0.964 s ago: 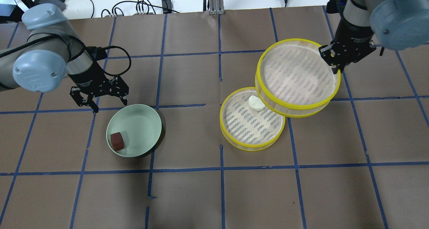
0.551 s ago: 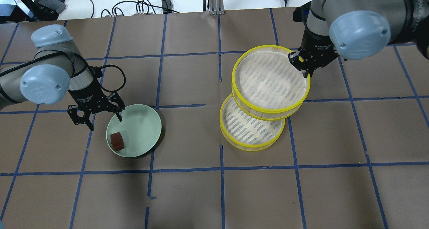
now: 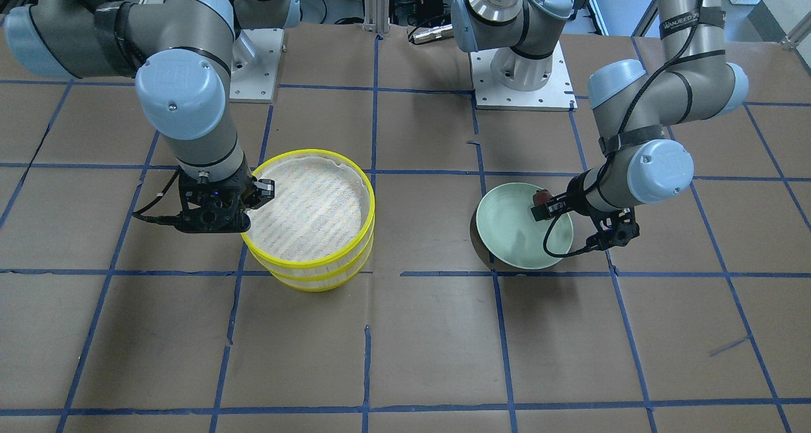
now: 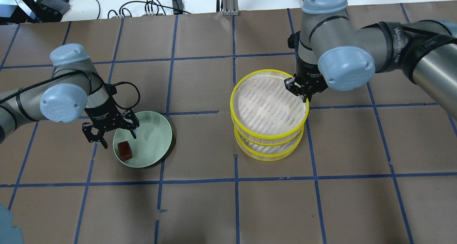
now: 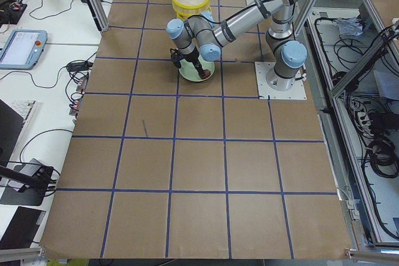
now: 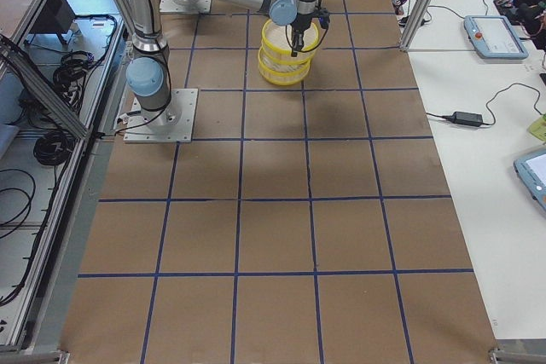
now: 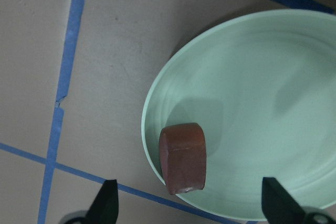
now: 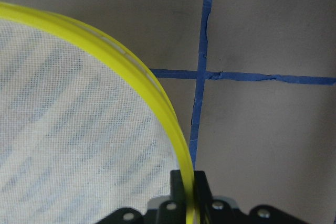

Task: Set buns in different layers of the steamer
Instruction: 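Lower top layer onto bottom layer with right while left grasps brown bun, then lift brown bun with left gripper while right gripper opens on rim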

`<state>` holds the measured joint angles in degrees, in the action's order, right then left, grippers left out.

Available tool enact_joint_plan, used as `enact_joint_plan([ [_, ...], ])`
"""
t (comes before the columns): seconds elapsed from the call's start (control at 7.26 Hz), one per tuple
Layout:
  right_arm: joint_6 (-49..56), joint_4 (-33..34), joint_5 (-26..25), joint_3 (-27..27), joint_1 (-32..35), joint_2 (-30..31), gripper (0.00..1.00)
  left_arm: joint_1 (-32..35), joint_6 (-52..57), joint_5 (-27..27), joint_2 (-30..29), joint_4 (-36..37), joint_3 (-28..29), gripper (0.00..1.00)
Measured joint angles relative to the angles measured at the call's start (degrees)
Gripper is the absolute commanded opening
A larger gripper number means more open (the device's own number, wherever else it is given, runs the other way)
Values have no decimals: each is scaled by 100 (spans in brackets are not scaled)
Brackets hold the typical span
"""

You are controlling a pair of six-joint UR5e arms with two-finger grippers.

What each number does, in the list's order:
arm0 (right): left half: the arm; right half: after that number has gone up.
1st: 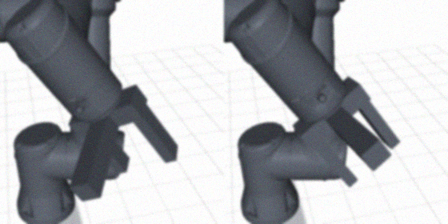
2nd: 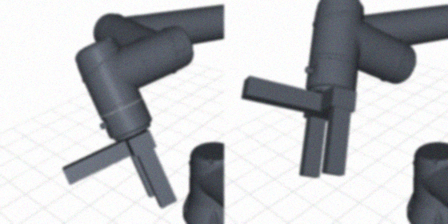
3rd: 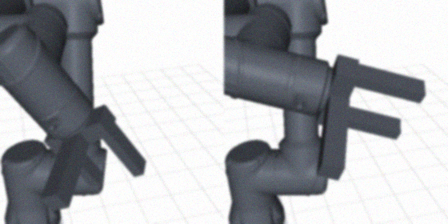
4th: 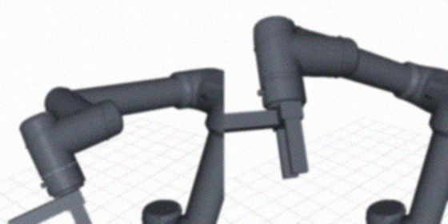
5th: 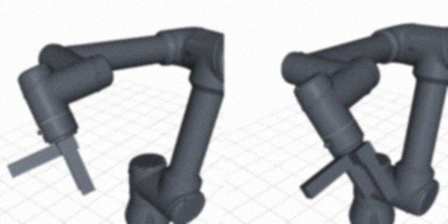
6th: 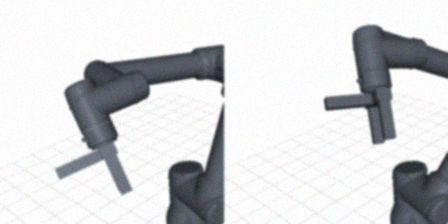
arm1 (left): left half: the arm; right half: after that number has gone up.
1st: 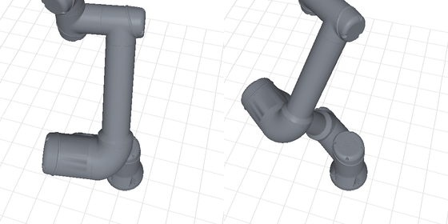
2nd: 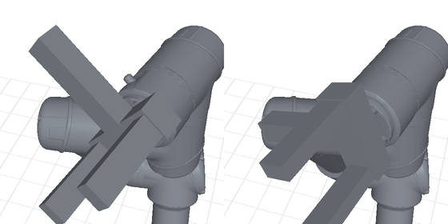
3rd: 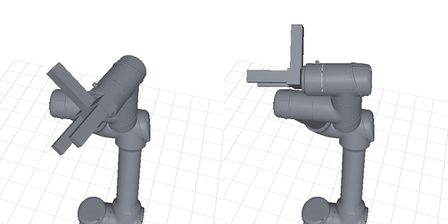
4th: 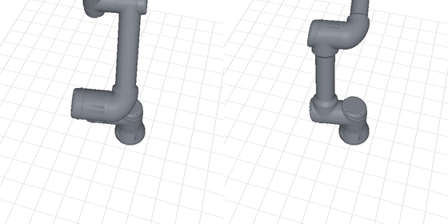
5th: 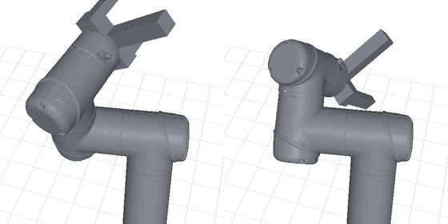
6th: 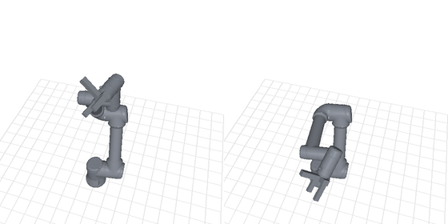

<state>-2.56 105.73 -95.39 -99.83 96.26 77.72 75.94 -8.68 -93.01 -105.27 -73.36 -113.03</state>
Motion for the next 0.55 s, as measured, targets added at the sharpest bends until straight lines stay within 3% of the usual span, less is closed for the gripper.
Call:
enact_joint_plan([
  [0.14,-17,118,-41,-84,10,-21,6,0,3,3,-39,172,-113,63],
  [0.28,-23,247,-84,-180,11,-35,6,0,7,7,-60,279,-192,24],
  [0.55,-20,477,-171,-327,13,-43,6,0,28,4,-63,319,-279,2],
])
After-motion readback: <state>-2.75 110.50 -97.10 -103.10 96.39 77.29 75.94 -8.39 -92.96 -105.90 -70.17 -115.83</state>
